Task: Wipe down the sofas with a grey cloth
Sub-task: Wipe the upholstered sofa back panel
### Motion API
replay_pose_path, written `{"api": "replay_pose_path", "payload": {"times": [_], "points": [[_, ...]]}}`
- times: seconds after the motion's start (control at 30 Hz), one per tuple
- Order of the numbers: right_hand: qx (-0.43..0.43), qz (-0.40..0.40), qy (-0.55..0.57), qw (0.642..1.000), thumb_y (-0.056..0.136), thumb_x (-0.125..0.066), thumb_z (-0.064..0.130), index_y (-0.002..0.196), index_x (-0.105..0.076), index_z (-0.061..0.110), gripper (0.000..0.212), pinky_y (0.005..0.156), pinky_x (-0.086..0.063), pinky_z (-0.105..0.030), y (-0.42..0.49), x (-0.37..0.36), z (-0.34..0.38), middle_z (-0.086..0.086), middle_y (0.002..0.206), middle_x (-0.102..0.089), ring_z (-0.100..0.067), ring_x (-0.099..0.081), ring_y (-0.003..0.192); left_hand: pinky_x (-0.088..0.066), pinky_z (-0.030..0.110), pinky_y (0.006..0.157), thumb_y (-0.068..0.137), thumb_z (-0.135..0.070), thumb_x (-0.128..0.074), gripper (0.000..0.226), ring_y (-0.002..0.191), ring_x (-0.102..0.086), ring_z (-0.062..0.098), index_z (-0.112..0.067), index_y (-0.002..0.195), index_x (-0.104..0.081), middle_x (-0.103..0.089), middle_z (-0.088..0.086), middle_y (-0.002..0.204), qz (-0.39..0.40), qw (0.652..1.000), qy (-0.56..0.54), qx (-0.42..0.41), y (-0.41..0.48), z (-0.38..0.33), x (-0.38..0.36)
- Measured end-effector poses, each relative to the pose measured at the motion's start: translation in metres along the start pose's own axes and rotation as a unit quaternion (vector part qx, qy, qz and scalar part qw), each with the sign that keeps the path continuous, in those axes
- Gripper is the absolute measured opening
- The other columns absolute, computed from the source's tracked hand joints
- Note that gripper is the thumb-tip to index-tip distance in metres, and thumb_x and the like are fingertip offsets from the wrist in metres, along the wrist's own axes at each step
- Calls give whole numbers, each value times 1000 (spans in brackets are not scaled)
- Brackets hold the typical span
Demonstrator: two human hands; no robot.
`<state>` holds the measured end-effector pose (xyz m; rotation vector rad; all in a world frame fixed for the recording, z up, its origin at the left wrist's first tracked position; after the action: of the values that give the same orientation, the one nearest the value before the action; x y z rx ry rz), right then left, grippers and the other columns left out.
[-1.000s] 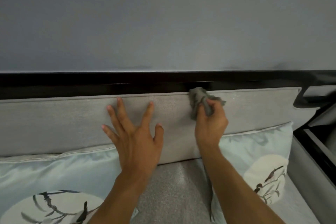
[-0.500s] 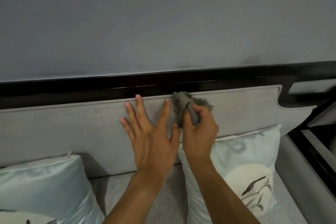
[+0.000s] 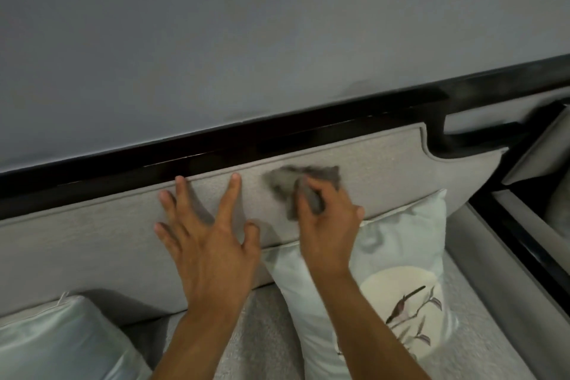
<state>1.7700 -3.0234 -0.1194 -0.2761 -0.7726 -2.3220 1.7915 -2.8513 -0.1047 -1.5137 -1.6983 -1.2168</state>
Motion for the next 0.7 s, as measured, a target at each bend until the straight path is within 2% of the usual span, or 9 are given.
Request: {"api": "replay_pose_path", "payload": {"times": [0.07,0.1,0.17,0.23,0.37,0.5,0.57,0.63,0.7], "points": [[-118,-101,62,986,90,-66,28,104,-68,31,14,88,-53,-42,30,26,-28,7,101,-69,-11,-64,91,2,64,123,91,-39,-68,78,155,19,38,-47,157,-28,16,13,170,-9,1000,-2,-2,-2,-2,1],[-190,-161,94,964,89,-69,22,101,-68,28,13,90,-54,-42,45,41,-44,4,102,-70,-13,-65,93,1,65,123,90,-37,-69,77,156,17,39,-44,157,-31,14,14,170,-14,1000,-4,-4,-2,-3,1],[-257,-234,131,928,90,-69,16,98,-68,21,10,92,-53,-32,63,57,-62,1,101,-70,-13,-64,93,1,67,123,90,-35,-70,76,156,14,40,-41,157,-35,11,15,170,-22,1000,-13,-4,-2,-8,1],[-243,-229,139,932,91,-67,13,98,-66,16,7,84,-52,-18,59,49,-54,4,96,-67,-9,-62,87,2,66,123,90,-34,-70,74,156,13,40,-41,156,-37,11,16,170,-20,1000,-19,-15,-3,-18,-1],[-165,-137,145,966,91,-68,17,98,-67,18,7,81,-53,-20,31,34,-36,7,95,-69,-4,-65,88,2,66,123,90,-39,-68,72,155,18,39,-45,155,-37,14,16,169,6,997,-8,-73,-1,-58,-19],[-243,-213,166,932,90,-70,18,95,-67,22,7,79,-50,-17,77,64,-71,14,89,-67,3,-62,81,1,68,122,90,-43,-68,72,154,21,41,-45,155,-36,19,24,166,19,993,-2,-118,3,-100,-41],[-243,-230,177,926,91,-69,17,95,-66,20,6,76,-46,-10,81,69,-73,17,87,-65,7,-61,79,1,69,121,89,-43,-69,73,154,20,43,-44,155,-37,20,28,165,14,994,-2,-107,5,-110,-48],[-248,-226,165,927,92,-67,16,93,-63,20,6,74,-41,-5,62,65,-78,18,86,-64,11,-59,80,0,72,120,86,-40,-71,75,155,11,45,-43,154,-40,10,26,167,-3,993,3,-117,5,-119,-54],[-269,-198,171,927,93,-65,16,91,-62,21,7,75,-45,-10,46,60,-86,14,87,-66,6,-61,83,-3,74,119,84,-38,-72,77,155,2,46,-40,154,-42,-1,25,167,-13,987,20,-156,3,-133,-64]]}}
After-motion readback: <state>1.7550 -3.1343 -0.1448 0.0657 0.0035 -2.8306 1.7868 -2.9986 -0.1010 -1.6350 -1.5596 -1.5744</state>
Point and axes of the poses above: each hand's wrist, its own y-axis towards the middle knuckle, its own x-axis out of the back of the hand, z = x × y, the point moved 5 cm from there along y, towards the middle knuckle
